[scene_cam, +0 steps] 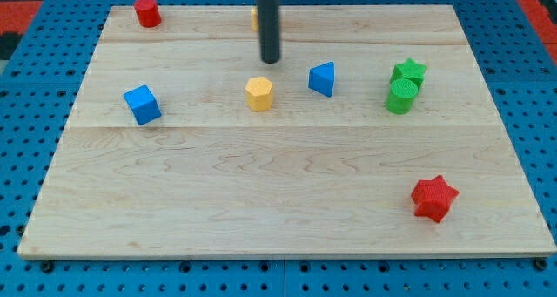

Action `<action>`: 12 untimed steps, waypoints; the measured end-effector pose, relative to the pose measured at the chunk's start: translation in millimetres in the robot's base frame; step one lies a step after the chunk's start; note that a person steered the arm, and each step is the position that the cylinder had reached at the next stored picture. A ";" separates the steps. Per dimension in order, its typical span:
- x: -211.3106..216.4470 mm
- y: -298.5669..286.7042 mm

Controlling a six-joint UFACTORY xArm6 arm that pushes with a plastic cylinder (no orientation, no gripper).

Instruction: Move the red star closer to the blue triangle

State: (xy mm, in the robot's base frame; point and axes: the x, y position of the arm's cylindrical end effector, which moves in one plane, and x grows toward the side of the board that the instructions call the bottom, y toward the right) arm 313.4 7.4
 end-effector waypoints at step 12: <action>266.8 90.1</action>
State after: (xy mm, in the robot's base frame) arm 580.2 97.5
